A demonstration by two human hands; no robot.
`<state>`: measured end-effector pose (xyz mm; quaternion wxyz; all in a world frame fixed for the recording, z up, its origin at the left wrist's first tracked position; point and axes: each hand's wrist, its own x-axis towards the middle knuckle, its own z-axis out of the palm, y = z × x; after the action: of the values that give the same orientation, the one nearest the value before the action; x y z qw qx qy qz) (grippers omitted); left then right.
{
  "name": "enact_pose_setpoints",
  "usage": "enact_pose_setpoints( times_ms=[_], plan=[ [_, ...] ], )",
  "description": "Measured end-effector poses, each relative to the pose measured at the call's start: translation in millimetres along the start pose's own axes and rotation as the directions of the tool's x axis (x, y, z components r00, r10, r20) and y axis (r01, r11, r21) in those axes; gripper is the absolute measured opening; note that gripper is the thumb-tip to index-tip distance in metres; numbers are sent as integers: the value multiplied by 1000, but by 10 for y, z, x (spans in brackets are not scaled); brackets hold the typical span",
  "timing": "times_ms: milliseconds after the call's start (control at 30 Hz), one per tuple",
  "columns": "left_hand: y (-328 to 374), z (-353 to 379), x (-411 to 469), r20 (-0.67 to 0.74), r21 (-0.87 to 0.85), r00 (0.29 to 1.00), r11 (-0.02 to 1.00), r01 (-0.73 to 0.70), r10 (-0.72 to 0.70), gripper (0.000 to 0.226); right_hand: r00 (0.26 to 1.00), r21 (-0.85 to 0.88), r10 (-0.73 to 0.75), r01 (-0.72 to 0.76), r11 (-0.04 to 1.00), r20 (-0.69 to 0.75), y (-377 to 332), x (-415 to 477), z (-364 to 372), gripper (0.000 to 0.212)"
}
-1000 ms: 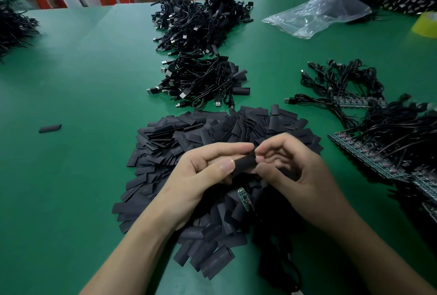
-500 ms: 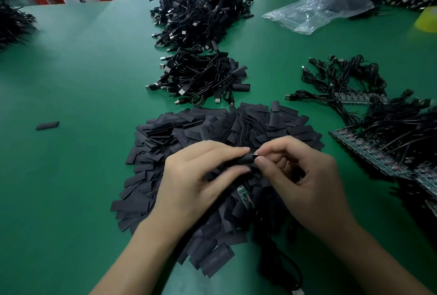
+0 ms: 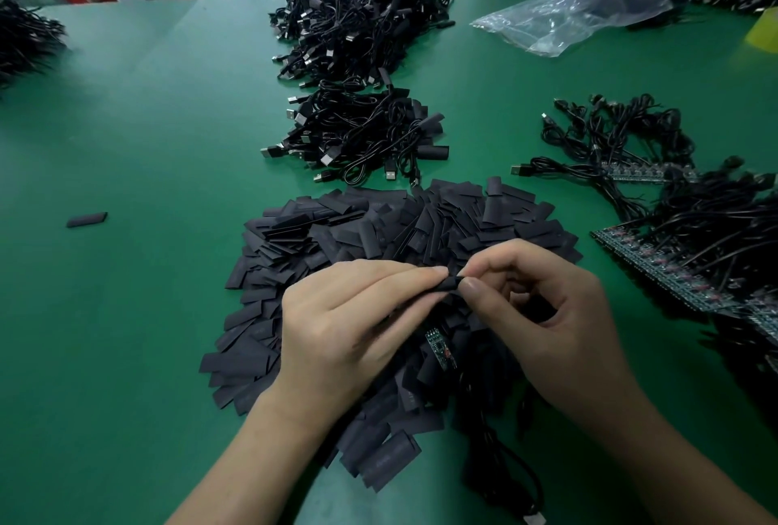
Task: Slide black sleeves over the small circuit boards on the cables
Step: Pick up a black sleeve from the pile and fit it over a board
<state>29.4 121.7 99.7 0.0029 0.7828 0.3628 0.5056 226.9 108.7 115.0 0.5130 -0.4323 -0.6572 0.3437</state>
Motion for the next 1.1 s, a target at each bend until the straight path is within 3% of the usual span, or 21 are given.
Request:
enact_pose_setpoints(
  times_ms=[400,1100],
  plan=[
    [-66,-10,-2,19,97,997,992,-82,81,18,999,-2,33,-33,999,-10,35,9,-4,8],
    [-39,15,-2,46,2,997,998,-55,55,18,998,-6,36,-36,999,41,80,-5,-12,3]
  ],
)
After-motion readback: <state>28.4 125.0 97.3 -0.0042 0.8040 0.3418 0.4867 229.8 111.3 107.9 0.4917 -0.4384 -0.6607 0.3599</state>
